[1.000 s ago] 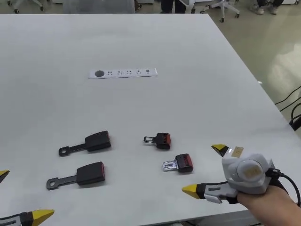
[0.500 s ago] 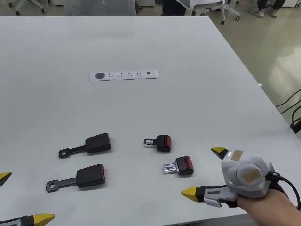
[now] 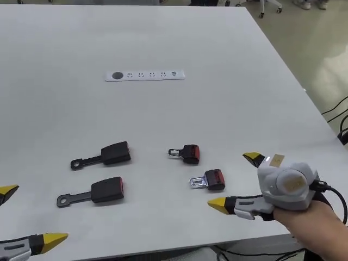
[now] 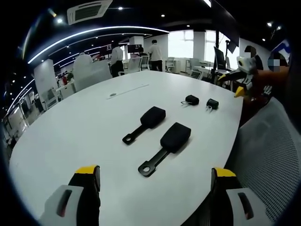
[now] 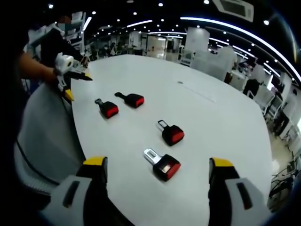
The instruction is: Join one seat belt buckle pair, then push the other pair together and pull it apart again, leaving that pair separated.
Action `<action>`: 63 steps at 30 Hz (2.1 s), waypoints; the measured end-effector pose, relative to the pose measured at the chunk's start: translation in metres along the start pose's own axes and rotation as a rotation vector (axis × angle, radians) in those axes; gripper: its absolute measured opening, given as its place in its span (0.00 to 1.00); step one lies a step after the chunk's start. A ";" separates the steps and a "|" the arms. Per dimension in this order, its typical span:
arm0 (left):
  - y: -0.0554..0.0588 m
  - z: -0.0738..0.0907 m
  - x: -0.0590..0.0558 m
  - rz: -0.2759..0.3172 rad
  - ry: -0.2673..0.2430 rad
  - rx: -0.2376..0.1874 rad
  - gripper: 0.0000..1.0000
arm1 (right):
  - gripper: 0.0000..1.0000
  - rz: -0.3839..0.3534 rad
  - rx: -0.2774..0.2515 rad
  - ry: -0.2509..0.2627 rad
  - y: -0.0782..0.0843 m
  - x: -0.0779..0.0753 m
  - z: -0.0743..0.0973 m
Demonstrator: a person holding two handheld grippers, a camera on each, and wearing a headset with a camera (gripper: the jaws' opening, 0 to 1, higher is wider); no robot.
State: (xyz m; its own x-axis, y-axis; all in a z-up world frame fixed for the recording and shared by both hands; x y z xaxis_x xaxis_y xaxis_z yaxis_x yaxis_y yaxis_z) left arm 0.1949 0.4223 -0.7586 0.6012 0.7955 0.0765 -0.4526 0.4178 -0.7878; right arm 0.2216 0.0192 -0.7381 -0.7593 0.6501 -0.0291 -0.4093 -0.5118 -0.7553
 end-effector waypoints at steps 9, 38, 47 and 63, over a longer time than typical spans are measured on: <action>-0.004 0.002 0.003 -0.018 0.010 0.013 0.98 | 0.91 -0.004 -0.015 -0.005 -0.011 -0.001 0.007; -0.042 -0.015 -0.012 -0.167 0.074 0.095 0.81 | 0.82 0.105 0.100 -0.020 0.007 -0.009 0.006; -0.039 -0.028 -0.022 -0.212 0.115 0.133 0.78 | 0.74 0.177 0.130 -0.048 0.010 -0.010 0.002; -0.033 -0.064 -0.043 -0.378 0.228 0.186 0.63 | 0.57 0.394 0.256 -0.198 0.011 -0.006 -0.026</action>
State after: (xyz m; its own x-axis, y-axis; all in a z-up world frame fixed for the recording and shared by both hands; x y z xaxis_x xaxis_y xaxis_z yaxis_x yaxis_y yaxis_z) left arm 0.2263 0.3457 -0.7751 0.8660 0.4648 0.1843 -0.2719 0.7471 -0.6065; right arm 0.2350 0.0246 -0.7634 -0.9521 0.2740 -0.1360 -0.1648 -0.8338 -0.5269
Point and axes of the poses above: the centre of the closed fingertips' face, and the gripper's own axes: z roughly backward along the fingers, x roughly to its left, y roughly out of its underside, the point moved 4 cm from there along z, roughly backward along the fingers, and after that the axes turned 5 degrees about -y, right-handed, at the moved point
